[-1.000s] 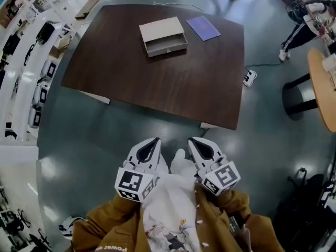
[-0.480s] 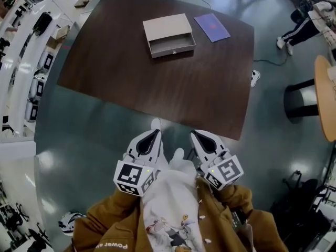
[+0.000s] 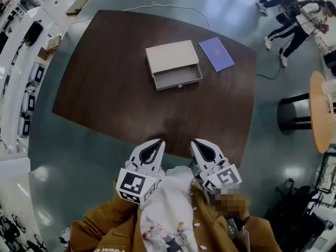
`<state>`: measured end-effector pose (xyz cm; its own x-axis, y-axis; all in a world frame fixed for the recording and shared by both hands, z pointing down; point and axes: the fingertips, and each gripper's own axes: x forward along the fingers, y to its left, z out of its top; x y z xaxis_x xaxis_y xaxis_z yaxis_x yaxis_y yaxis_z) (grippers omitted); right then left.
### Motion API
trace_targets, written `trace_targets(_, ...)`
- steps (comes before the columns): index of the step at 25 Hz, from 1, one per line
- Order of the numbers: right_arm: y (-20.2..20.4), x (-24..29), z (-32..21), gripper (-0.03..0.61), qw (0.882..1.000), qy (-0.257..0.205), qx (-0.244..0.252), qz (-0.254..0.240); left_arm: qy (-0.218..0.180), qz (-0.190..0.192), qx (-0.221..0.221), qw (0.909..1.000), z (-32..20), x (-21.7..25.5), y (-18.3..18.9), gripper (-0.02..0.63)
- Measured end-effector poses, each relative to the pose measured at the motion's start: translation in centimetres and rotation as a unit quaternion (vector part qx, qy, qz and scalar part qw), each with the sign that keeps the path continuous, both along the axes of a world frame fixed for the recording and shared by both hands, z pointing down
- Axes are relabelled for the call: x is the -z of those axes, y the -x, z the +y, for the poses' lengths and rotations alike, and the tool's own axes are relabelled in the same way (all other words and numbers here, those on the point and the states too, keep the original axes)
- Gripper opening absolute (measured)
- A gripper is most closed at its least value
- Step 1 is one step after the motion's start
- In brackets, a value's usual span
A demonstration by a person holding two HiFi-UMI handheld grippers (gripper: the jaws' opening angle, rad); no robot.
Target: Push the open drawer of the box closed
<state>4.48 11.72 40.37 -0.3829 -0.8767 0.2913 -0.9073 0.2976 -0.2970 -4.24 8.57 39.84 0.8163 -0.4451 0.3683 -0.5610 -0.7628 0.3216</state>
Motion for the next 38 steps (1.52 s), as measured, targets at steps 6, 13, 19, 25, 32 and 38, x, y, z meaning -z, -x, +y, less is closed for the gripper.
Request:
trace_targets(6, 0.4, -0.5, -4.7, 0.002, 0.999, 0.003, 0.015, 0.029, 0.012, 0.001, -0.001, 0.9999, -4.3, -1.1, -0.6, 0.005)
trace_targets(13, -2.6, -2.7, -7.2, 0.002, 0.998, 0.010, 0.027, 0.057, 0.019, -0.030, 0.007, 0.9993, -5.7, -3.9, -4.1, 0.005)
trace_targets(19, -2.3, -4.1, -8.6, 0.002, 0.998, 0.012, 0.043, 0.046, -0.006, -0.057, 0.022, 0.9981, -6.2, -4.8, -4.0, 0.006)
trace_targets(25, -3.1, -5.6, -9.1, 0.003, 0.997, 0.019, 0.059, 0.036, 0.003, -0.052, 0.016, 0.9985, -5.3, -5.3, -5.6, 0.018)
trace_targets(32, -3.7, -7.0, -10.5, 0.115, 0.997, 0.029, 0.065, 0.031, 0.004, -0.071, 0.029, 0.9971, -5.7, -6.1, -5.3, 0.033)
trace_targets(38, -4.6, -9.1, -12.6, 0.114, 0.996, 0.043, 0.065, 0.045, 0.007, -0.068, 0.038, 0.9969, -6.1, -5.9, -5.3, 0.006)
